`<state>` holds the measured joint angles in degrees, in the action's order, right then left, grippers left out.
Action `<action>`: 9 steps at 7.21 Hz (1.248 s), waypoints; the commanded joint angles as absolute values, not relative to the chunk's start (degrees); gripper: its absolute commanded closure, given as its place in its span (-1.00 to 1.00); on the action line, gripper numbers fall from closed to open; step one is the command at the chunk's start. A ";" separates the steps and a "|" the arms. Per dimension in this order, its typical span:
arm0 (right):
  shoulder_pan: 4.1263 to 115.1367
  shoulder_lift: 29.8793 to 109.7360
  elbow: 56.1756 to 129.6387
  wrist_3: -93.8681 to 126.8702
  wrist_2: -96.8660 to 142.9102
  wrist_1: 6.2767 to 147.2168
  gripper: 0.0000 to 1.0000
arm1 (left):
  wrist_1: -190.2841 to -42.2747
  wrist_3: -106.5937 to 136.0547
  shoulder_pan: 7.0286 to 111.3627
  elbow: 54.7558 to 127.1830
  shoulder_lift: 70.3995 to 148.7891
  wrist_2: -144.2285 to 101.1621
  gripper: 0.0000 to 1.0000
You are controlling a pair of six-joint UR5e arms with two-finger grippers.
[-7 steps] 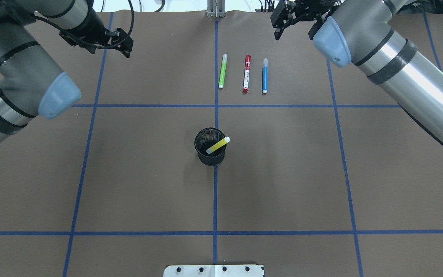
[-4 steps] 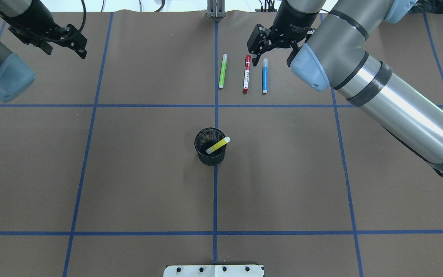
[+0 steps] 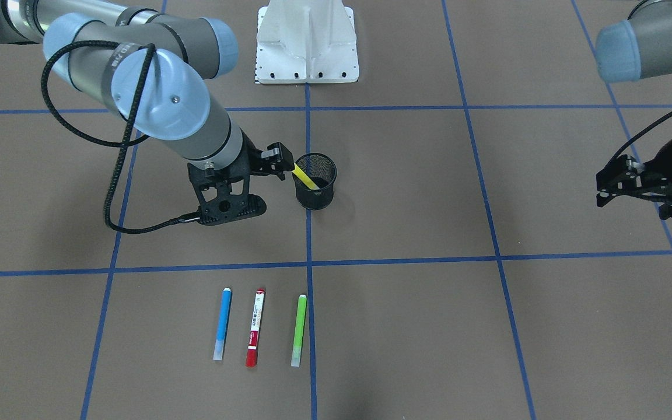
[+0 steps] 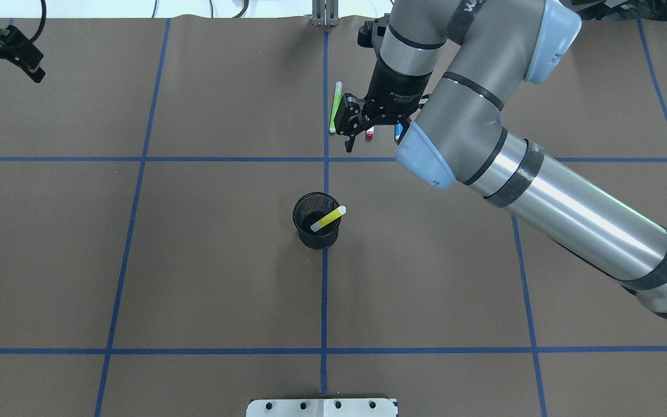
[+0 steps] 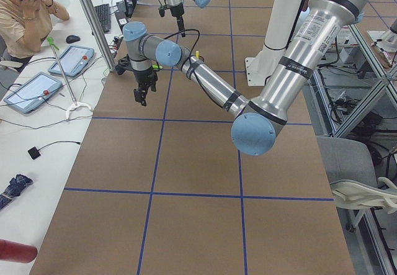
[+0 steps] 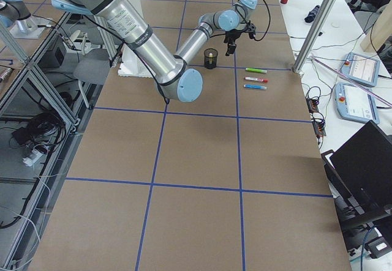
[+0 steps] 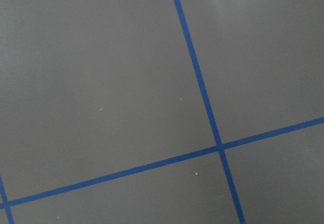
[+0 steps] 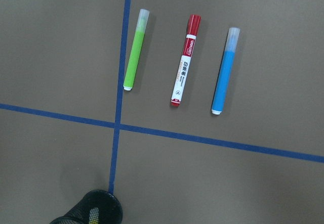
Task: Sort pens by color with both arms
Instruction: 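Lower the right gripper over the cup onto the yellow highlighter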
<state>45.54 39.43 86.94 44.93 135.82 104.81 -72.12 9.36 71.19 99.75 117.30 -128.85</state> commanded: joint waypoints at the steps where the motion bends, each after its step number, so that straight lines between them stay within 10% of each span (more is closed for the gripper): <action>1: 41.50 31.59 78.97 44.39 135.70 110.46 -0.89 | -71.81 8.44 71.89 101.42 116.11 -128.85 -0.99; 9: 37.62 34.63 78.93 34.54 132.36 109.87 -0.05 | -71.89 9.05 71.89 105.56 113.38 -128.76 -0.99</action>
<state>37.56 34.33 78.87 35.45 132.24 110.04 -71.85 9.04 71.89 105.45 113.39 -128.77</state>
